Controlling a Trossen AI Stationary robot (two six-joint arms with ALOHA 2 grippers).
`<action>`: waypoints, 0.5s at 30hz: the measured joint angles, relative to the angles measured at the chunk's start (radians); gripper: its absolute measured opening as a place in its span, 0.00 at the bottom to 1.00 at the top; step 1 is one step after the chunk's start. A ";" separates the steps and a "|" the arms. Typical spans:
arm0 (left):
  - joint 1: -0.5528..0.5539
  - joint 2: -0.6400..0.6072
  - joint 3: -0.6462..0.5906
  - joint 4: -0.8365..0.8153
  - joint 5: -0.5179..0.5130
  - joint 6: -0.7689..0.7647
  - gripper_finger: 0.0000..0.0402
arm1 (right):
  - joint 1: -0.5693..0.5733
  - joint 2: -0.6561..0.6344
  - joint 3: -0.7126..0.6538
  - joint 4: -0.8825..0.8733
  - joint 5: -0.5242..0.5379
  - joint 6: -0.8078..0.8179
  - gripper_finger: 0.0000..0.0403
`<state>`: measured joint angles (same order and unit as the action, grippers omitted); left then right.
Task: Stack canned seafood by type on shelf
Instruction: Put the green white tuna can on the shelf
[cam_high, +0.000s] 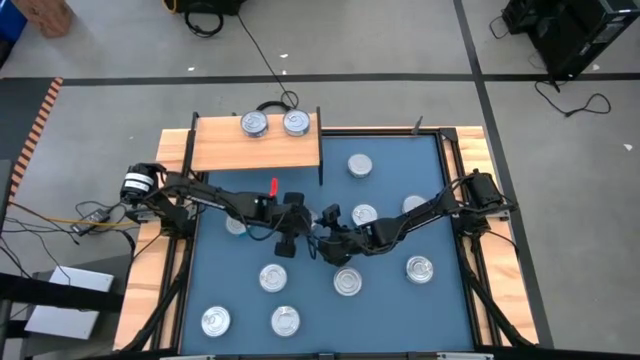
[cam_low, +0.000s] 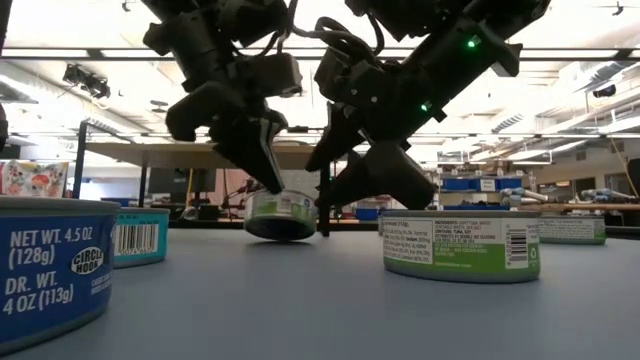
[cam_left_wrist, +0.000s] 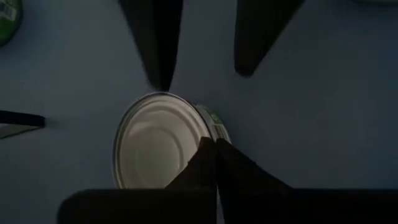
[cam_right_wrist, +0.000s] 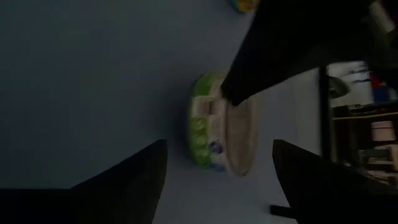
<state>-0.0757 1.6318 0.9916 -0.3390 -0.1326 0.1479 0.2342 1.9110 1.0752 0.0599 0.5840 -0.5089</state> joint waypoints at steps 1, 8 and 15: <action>0.003 0.000 0.005 0.000 0.001 -0.005 0.00 | -0.003 0.000 0.000 0.009 0.007 -0.015 0.76; 0.038 0.000 0.030 0.001 0.048 -0.054 0.00 | -0.029 0.000 0.000 0.032 -0.004 -0.044 0.79; 0.074 0.000 0.051 0.007 0.060 -0.071 0.00 | -0.035 0.000 0.000 0.036 -0.009 -0.032 0.78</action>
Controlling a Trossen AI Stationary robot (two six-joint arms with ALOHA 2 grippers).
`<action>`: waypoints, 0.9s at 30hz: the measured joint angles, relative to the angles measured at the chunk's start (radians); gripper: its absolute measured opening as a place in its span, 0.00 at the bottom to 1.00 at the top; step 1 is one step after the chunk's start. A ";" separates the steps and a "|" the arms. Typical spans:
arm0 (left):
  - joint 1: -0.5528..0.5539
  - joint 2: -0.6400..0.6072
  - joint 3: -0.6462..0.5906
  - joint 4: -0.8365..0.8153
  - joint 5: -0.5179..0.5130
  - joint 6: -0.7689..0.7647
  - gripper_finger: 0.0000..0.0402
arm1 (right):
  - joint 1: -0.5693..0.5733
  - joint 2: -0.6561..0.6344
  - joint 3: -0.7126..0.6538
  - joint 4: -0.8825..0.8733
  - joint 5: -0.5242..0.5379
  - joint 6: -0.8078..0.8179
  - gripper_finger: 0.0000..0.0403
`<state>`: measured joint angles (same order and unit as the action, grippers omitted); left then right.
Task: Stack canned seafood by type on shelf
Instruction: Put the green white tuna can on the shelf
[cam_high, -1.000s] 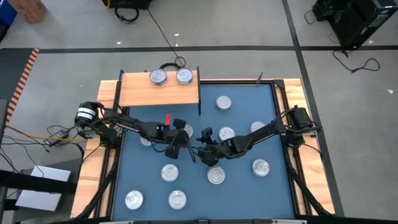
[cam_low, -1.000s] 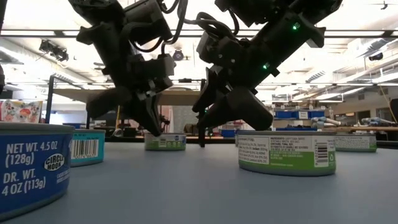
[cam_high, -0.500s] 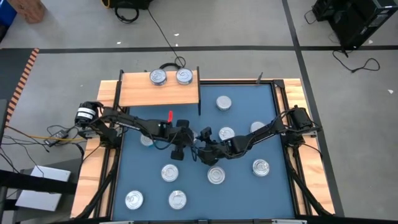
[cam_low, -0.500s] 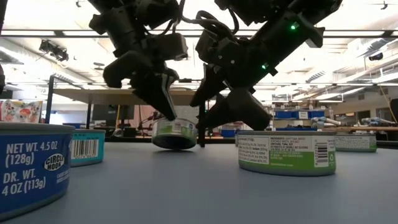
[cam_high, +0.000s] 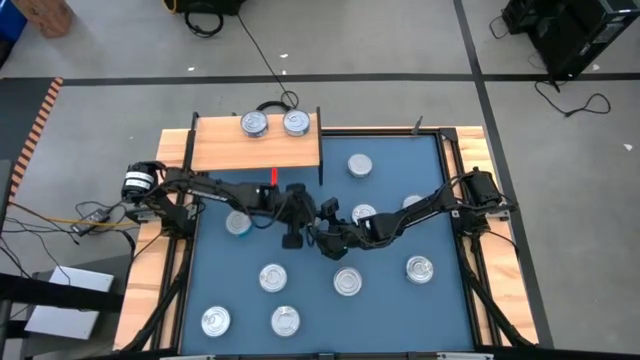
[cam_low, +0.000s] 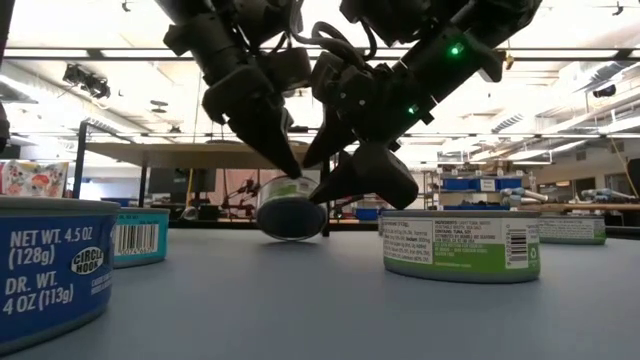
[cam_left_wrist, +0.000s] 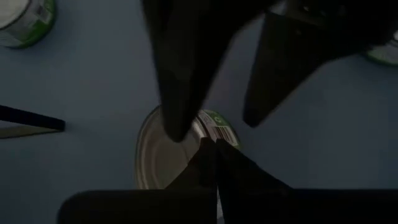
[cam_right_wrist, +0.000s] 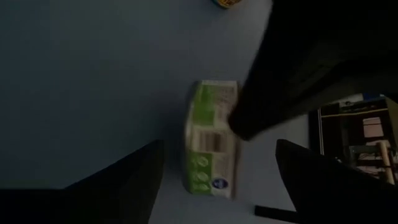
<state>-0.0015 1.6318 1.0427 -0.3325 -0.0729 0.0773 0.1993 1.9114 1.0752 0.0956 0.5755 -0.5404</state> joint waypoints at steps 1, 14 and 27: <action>0.004 0.000 0.003 0.000 0.002 -0.001 0.00 | 0.000 0.000 0.000 0.000 0.000 0.008 0.78; 0.016 0.000 0.009 0.030 0.045 -0.008 0.00 | -0.060 0.002 0.000 0.000 -0.050 0.065 0.65; 0.017 -0.001 0.009 0.043 0.070 -0.012 0.00 | -0.080 0.002 0.000 0.001 -0.142 0.074 0.35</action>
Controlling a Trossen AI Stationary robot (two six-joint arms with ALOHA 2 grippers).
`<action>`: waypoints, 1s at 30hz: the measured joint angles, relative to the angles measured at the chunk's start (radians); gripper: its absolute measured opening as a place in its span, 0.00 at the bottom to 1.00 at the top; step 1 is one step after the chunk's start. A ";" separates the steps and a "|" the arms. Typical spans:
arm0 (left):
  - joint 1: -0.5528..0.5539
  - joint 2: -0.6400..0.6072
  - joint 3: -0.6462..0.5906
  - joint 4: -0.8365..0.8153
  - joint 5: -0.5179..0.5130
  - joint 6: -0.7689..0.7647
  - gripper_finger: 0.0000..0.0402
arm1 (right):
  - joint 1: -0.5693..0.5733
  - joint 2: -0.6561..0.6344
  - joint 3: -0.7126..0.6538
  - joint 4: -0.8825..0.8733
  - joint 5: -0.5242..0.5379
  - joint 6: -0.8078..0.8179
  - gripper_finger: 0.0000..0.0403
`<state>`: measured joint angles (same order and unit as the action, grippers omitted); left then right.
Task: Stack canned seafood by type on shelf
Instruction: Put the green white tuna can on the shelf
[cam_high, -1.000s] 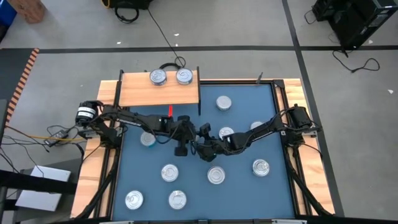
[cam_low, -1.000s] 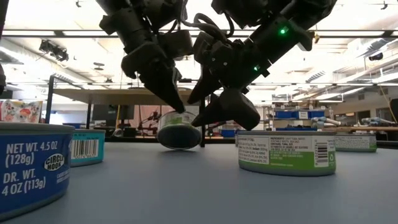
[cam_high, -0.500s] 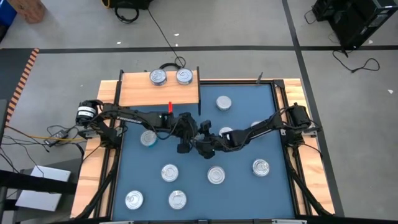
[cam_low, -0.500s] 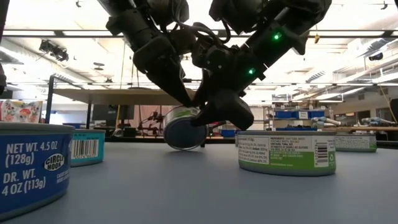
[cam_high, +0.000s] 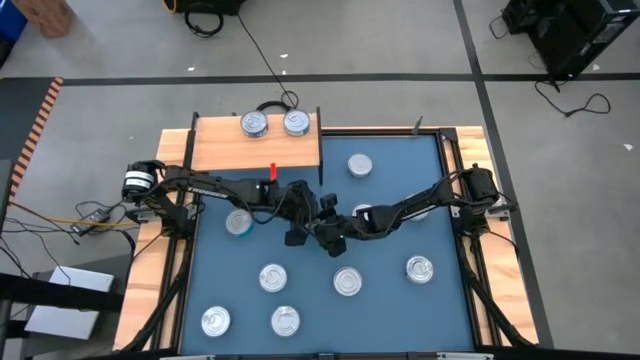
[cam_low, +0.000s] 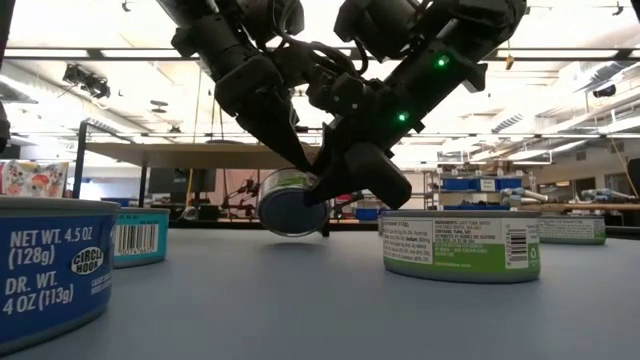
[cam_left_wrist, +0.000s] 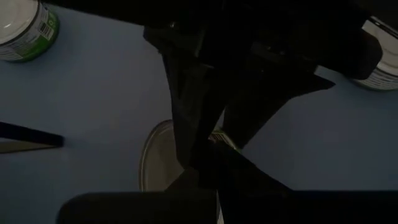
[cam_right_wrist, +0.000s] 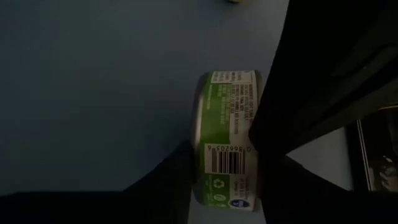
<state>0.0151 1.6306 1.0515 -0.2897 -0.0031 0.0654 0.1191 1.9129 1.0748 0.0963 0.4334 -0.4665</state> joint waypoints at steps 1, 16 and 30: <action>0.000 0.000 0.000 0.001 0.003 0.000 0.00 | 0.000 0.000 0.000 0.000 0.000 0.000 0.35; -0.083 -0.067 0.002 -0.049 -0.096 0.096 0.25 | 0.036 0.000 0.000 0.007 0.054 -0.006 0.35; -0.277 -0.102 0.000 -0.141 -0.634 0.142 0.56 | 0.052 -0.133 0.000 0.003 0.049 0.027 0.36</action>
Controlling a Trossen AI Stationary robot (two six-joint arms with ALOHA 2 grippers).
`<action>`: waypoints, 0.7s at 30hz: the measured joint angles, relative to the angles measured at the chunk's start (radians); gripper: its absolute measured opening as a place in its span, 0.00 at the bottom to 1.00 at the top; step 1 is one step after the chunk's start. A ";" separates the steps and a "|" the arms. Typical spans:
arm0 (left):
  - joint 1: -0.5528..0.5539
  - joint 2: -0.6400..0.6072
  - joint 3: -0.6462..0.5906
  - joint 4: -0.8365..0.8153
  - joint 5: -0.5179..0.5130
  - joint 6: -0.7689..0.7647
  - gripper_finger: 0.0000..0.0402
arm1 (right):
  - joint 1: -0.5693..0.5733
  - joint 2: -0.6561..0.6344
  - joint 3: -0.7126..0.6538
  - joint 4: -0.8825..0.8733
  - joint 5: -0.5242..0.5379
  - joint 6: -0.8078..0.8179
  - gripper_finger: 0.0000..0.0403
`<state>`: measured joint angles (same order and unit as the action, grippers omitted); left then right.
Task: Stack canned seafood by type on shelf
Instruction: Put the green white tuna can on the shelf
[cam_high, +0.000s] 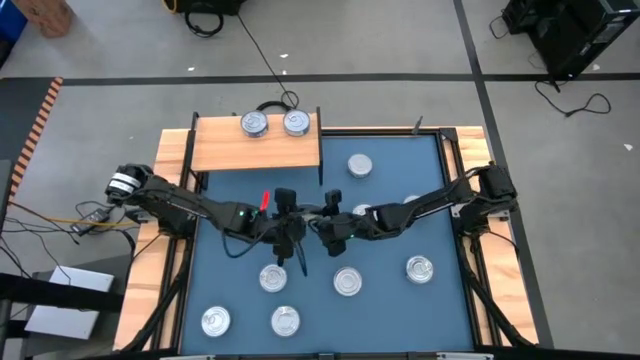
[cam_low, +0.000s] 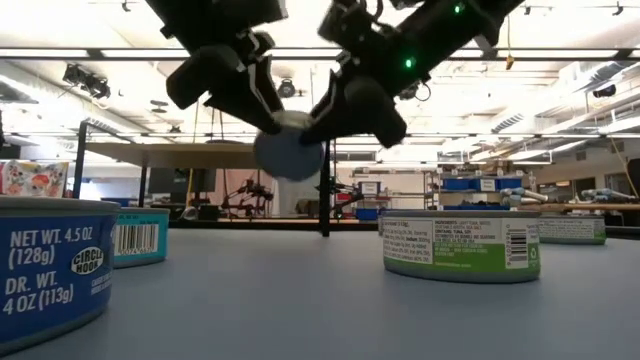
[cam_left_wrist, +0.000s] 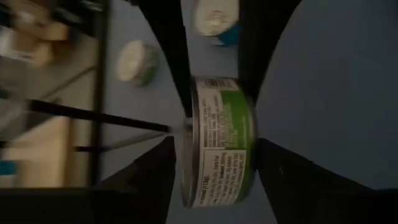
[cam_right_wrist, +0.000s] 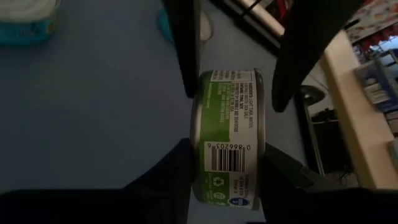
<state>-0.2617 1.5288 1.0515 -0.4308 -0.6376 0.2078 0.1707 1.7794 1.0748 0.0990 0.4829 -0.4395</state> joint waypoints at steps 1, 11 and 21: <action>-0.007 0.000 0.000 0.004 -0.032 0.008 0.57 | 0.000 -0.009 0.000 0.001 -0.005 0.002 0.36; -0.010 0.001 0.000 0.023 -0.056 0.049 0.51 | 0.005 -0.033 0.000 0.001 -0.012 0.003 0.36; -0.010 0.002 -0.001 0.017 -0.054 0.058 0.36 | 0.005 -0.033 0.000 0.006 -0.012 0.003 0.39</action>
<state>-0.2722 1.5307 1.0508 -0.4138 -0.6911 0.2661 0.1753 1.7466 1.0752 0.1047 0.4709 -0.4370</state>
